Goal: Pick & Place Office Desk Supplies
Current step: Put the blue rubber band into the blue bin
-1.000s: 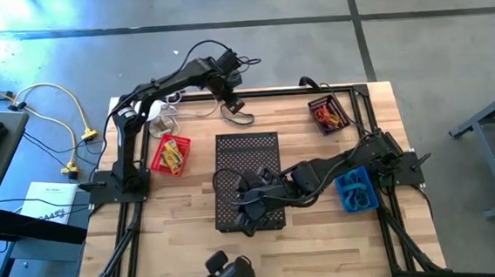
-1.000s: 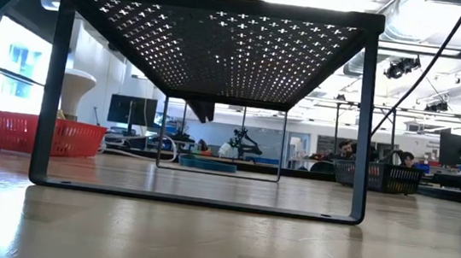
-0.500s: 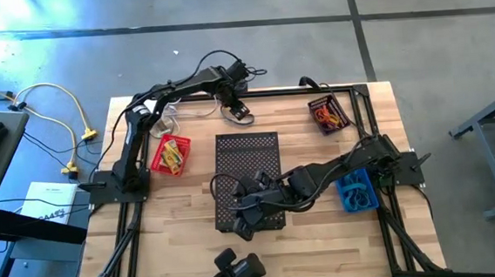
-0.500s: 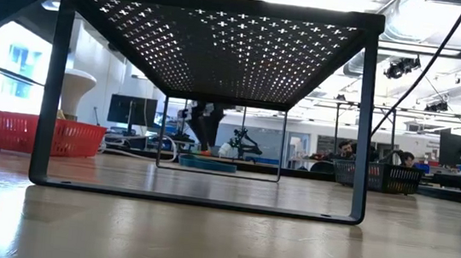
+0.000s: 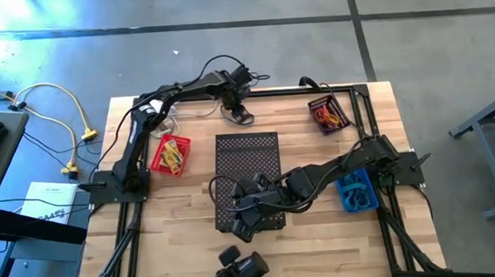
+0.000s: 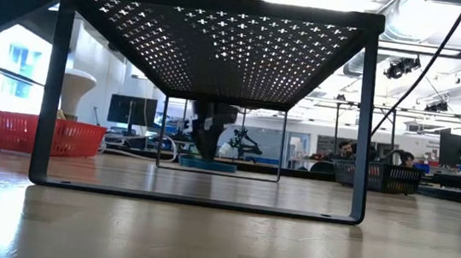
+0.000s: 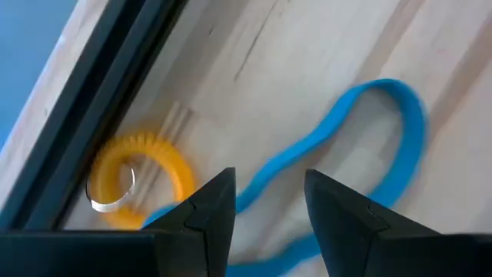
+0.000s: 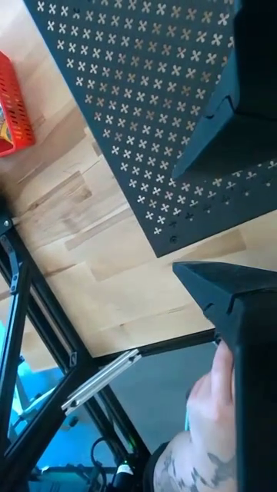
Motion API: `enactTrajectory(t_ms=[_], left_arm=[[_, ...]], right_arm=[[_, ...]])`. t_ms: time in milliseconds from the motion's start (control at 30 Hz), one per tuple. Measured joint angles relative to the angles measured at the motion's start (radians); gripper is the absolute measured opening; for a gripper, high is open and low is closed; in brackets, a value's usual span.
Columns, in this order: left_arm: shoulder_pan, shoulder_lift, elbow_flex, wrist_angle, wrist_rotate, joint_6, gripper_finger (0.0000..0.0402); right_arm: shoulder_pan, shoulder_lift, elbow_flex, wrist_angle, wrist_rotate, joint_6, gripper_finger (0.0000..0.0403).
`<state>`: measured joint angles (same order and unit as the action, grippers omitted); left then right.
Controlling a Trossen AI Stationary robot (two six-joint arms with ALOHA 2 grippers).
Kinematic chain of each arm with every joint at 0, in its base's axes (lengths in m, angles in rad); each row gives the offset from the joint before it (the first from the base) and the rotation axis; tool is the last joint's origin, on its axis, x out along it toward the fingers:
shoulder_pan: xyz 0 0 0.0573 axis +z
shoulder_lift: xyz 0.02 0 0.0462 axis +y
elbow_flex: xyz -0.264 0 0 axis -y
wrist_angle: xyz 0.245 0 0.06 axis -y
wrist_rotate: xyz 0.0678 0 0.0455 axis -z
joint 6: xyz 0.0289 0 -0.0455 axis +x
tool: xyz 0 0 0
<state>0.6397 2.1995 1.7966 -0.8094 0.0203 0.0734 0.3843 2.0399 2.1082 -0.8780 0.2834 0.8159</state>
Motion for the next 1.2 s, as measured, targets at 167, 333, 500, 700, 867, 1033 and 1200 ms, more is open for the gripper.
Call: enactTrajectory(t_ms=[167, 333, 500, 700, 867, 1033, 1200], left_arm=[[-0.007, 0.023, -0.002, 0.013, -0.004, 0.088, 0.015], [-0.008, 0.024, -0.001, 0.013, -0.001, 0.133, 0.015], [-0.008, 0.024, -0.001, 0.011, -0.01, 0.138, 0.0142], [-0.008, 0.024, -0.001, 0.012, -0.045, 0.145, 0.0103], [-0.008, 0.024, -0.001, 0.013, -0.045, 0.162, 0.0066], [-0.008, 0.033, -0.001, 0.015, -0.053, 0.173, 0.0019], [-0.017, 0.039, 0.0, 0.02, -0.079, 0.197, 0.0003]], right_arm=[[0.0, 0.0, 0.0, 0.0, 0.001, 0.0, 0.0166], [0.0, 0.0, 0.0, 0.0, 0.002, -0.001, 0.0166], [0.0, 0.0, 0.0, 0.0, 0.002, -0.001, 0.0166], [0.0, -0.001, 0.0, 0.0, 0.002, -0.001, 0.0166], [0.0, -0.001, 0.0, 0.0, 0.002, -0.001, 0.0166], [0.0, 0.007, 0.0, 0.002, 0.003, -0.005, 0.0166], [0.0, 0.022, 0.0, 0.011, -0.023, -0.008, 0.0166]])
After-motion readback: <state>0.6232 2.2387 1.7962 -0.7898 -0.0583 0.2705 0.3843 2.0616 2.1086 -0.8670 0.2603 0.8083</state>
